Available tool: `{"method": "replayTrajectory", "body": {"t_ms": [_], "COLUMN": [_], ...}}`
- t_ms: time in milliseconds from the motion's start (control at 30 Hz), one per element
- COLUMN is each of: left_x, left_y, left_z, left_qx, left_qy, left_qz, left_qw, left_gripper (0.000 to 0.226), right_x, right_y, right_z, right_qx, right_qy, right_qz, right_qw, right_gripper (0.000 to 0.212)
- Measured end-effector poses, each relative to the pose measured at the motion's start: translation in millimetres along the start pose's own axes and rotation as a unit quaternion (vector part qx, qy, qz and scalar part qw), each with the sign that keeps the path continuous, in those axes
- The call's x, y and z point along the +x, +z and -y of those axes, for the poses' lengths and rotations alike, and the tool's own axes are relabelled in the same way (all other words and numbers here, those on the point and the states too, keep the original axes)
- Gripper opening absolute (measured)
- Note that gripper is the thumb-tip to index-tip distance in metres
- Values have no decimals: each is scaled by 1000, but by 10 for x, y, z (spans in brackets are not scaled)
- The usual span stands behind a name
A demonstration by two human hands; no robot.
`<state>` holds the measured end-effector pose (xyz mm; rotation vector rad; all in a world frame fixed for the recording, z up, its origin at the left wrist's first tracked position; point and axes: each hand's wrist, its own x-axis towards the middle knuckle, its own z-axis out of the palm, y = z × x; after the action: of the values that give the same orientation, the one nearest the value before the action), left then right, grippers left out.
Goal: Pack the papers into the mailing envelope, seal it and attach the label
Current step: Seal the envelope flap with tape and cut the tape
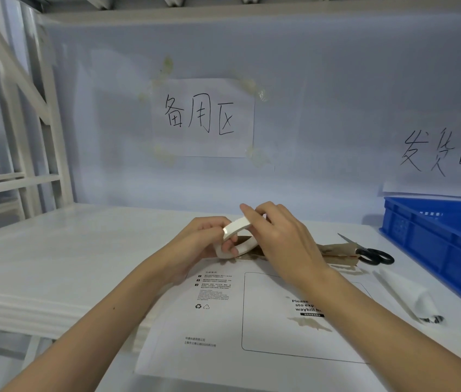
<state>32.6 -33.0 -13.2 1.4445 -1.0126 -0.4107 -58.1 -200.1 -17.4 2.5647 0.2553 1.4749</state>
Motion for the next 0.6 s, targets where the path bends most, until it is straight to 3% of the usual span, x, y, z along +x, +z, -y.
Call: {"method": "replayTrajectory", "body": {"t_ms": [133,300,600], "left_x": [10,17,4], "left_y": [6,-1,22], "left_z": [0,4,-6], "left_qx": [-21,-21,-31], "left_qy": [-1,-14,-20], "left_qz": [4,4,-3], "left_qw": [1000,1000,999], "left_gripper": [26,26,23], "right_x": [-11,-6,-23], "right_y": [-1,-31,-6], "right_z": [-21,5,-7], "right_qx": [69,75,64], "right_qy": [61,71,70], "right_qz": [-8,13,44], "right_qw": [996,995,995], "right_gripper": [27,11,8]}}
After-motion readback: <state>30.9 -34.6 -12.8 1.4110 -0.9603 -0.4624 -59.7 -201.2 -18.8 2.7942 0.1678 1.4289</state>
